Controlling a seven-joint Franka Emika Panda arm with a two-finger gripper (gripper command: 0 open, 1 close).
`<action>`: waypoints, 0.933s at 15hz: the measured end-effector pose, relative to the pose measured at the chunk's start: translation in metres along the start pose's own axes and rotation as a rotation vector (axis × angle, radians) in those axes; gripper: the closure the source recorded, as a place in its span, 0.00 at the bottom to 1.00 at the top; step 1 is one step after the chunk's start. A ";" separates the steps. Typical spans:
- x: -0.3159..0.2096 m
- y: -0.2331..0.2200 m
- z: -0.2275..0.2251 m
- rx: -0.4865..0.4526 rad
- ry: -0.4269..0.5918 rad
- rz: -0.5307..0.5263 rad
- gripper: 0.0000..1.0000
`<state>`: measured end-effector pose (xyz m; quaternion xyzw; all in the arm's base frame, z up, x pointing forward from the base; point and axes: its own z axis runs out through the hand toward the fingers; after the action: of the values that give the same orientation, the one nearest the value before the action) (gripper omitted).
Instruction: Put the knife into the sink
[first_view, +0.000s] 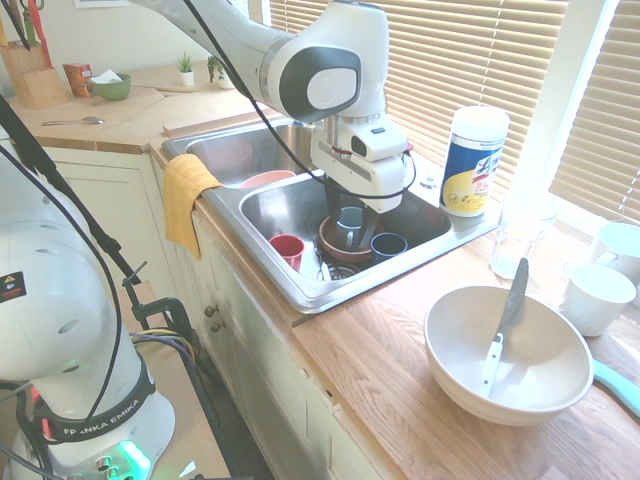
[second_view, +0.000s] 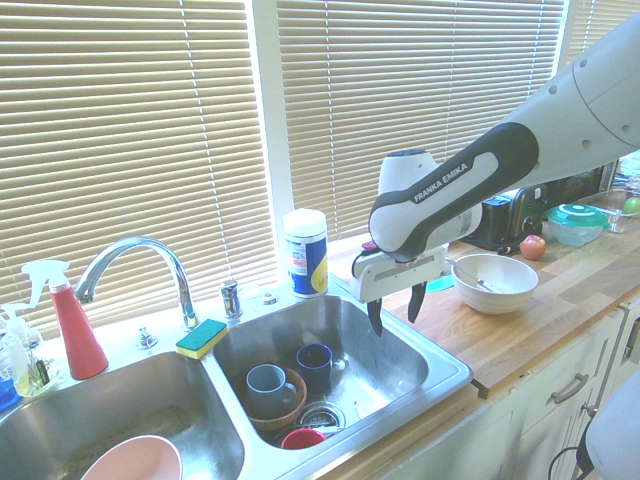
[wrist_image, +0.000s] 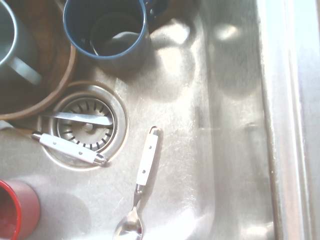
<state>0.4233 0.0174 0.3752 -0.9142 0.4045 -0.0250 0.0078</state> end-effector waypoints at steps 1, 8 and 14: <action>0.000 0.000 0.000 -0.001 -0.001 0.000 0.00; 0.035 0.031 -0.044 -0.021 0.051 -0.259 0.00; 0.107 0.110 -0.073 0.000 0.077 -0.327 0.00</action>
<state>0.4095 -0.1353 0.4490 -0.9662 0.2503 -0.0610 -0.0117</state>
